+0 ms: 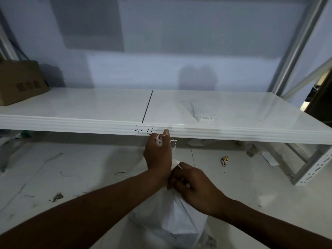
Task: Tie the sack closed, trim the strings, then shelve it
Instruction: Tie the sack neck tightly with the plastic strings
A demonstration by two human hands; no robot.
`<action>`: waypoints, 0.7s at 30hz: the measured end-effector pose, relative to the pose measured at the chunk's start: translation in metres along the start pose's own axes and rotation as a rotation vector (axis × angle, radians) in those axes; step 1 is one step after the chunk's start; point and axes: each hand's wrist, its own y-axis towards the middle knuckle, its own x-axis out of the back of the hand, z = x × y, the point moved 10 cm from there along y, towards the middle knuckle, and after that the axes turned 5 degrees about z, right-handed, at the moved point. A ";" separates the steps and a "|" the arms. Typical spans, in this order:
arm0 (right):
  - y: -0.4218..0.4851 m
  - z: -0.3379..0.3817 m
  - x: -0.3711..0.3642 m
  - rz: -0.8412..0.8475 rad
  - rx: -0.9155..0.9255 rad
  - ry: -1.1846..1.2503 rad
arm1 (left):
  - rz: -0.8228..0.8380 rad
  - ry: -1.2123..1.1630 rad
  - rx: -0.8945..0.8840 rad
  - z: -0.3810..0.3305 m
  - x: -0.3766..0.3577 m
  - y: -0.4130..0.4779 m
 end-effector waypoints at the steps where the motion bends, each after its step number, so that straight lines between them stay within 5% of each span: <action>1: 0.000 -0.001 -0.001 0.001 -0.002 0.016 | -0.004 -0.005 0.023 0.004 0.001 0.002; 21: 0.000 -0.018 0.015 -0.324 -0.141 0.277 | 0.061 -0.058 0.191 0.016 -0.009 0.003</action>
